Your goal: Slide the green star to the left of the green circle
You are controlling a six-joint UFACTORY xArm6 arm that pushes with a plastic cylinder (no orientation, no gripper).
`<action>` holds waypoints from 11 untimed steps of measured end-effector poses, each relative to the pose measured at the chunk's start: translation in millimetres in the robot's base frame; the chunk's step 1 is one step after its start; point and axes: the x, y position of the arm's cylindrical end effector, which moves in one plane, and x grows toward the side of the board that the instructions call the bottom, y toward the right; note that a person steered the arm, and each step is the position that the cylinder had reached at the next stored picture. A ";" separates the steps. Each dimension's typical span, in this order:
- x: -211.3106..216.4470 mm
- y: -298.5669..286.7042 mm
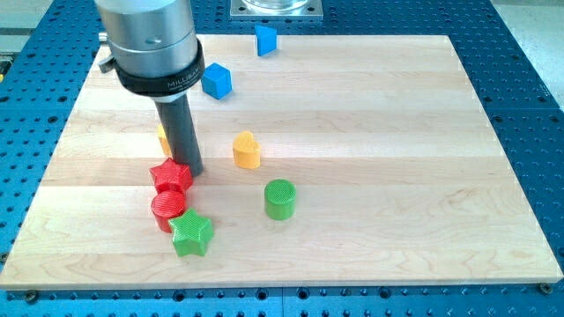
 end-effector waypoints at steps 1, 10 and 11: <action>22.2 -4.1; 134.9 80.4; 103.8 48.9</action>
